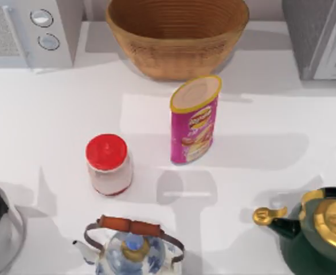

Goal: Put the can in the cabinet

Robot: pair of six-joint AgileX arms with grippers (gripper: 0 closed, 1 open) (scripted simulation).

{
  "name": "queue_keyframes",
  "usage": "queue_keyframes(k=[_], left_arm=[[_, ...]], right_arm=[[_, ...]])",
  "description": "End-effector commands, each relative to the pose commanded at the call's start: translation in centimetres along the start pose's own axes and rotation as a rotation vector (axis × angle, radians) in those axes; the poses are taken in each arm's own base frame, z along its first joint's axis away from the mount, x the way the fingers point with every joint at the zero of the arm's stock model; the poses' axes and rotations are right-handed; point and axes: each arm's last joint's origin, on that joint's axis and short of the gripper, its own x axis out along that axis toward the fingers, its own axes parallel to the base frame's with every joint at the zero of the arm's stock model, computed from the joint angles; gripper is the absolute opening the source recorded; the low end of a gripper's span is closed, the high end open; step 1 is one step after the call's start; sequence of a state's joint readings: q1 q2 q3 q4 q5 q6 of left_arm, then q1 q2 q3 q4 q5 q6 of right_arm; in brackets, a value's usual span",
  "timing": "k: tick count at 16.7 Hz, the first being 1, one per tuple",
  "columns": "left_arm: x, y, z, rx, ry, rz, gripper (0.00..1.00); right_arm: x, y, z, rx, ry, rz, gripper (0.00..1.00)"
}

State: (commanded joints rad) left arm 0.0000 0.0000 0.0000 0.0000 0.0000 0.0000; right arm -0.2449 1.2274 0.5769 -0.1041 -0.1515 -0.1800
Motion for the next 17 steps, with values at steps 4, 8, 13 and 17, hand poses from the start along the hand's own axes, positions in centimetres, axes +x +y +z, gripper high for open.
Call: queue_keyframes(k=[4, 8, 13, 17], left_arm=[[0.0, 0.0, 0.0, 0.0, 0.0, 0.0, 1.0], [0.0, 0.0, 0.0, 0.0, 0.0, 0.0, 1.0], [0.0, 0.0, 0.0, 0.0, 0.0, 0.0, 1.0], [0.0, 0.0, 0.0, 0.0, 0.0, 0.0, 1.0]], right_arm=[[2.7, -1.2, -0.7, 0.024, 0.128, 0.018, 1.0], [3.1, -1.4, -1.0, 0.029, 0.149, 0.02, 1.0], [3.8, -1.3, -0.8, 0.028, 0.145, 0.02, 1.0], [6.4, -1.1, -0.5, 0.029, 0.148, 0.02, 1.0]])
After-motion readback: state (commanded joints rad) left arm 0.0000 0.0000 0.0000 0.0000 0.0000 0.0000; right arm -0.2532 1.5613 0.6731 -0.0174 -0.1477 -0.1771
